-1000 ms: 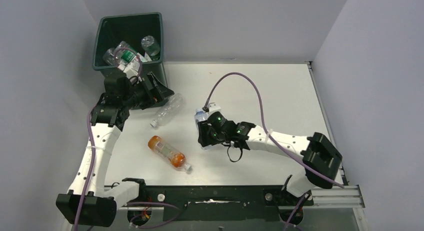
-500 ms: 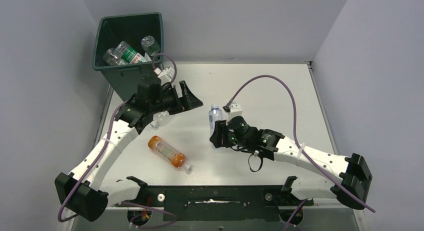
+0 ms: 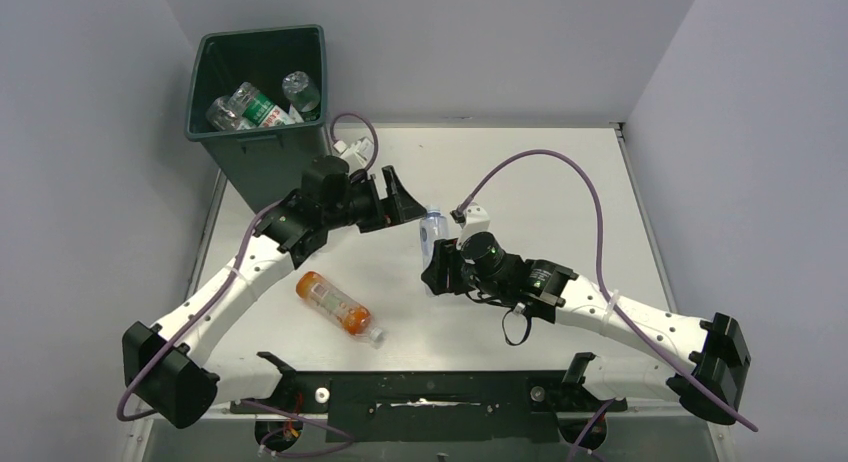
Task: Put the plastic bottles in the bin
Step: Pick up the plastic bottle at the center of the board.
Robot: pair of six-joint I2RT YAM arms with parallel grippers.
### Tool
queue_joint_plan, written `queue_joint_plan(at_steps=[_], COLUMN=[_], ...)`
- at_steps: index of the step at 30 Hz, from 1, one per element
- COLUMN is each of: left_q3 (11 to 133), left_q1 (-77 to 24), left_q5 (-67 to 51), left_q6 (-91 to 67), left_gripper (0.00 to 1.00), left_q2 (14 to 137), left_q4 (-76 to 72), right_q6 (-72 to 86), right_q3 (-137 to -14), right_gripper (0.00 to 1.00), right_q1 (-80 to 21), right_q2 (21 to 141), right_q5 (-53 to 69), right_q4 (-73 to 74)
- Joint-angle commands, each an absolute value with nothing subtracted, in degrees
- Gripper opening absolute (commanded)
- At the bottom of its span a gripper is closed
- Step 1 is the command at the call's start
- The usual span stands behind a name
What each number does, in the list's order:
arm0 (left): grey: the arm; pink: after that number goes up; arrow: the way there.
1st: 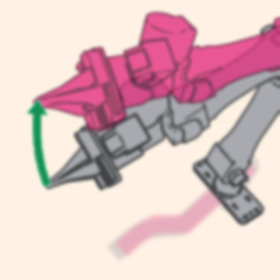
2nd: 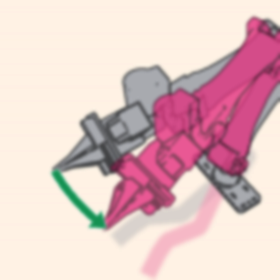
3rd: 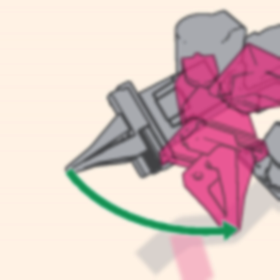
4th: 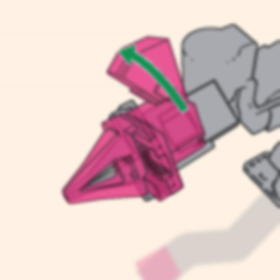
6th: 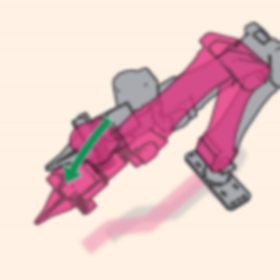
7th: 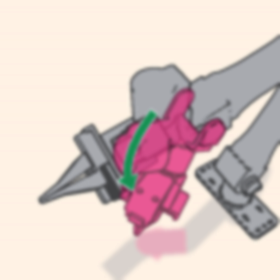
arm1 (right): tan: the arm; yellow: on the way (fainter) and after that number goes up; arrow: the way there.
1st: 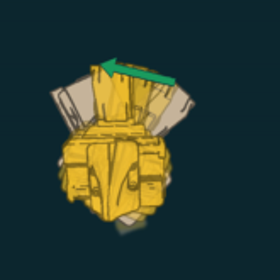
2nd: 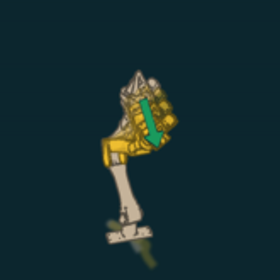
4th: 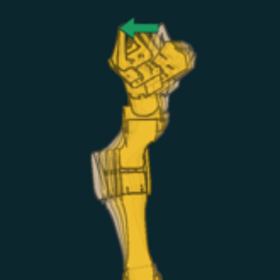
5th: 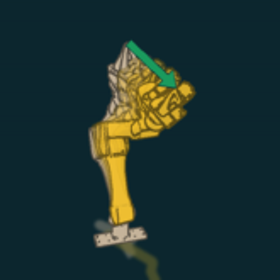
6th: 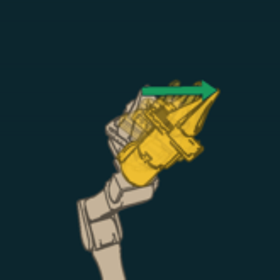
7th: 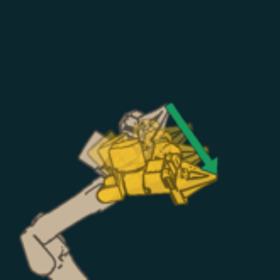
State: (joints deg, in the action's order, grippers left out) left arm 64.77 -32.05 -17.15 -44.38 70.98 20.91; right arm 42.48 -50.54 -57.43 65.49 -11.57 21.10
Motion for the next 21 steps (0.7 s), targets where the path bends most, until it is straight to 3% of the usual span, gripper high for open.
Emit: queue_joint_plan(at_steps=[1, 21], left_q3=[65.04, 64.89], left_q1=[-33.93, -41.28], left_q5=[-16.27, -12.49], left_q6=[-44.57, -44.43], left_gripper=[0.84, 0.83], left_q2=[71.81, 76.29], left_q4=[17.04, 16.38], right_q6=[41.45, 40.41], right_q3=[-52.76, -55.37], right_gripper=[0.45, 0.45], right_q1=[-57.85, -58.61], right_q2=[64.11, 63.26], right_q5=[-12.61, -12.83], right_q4=[18.55, 18.41])
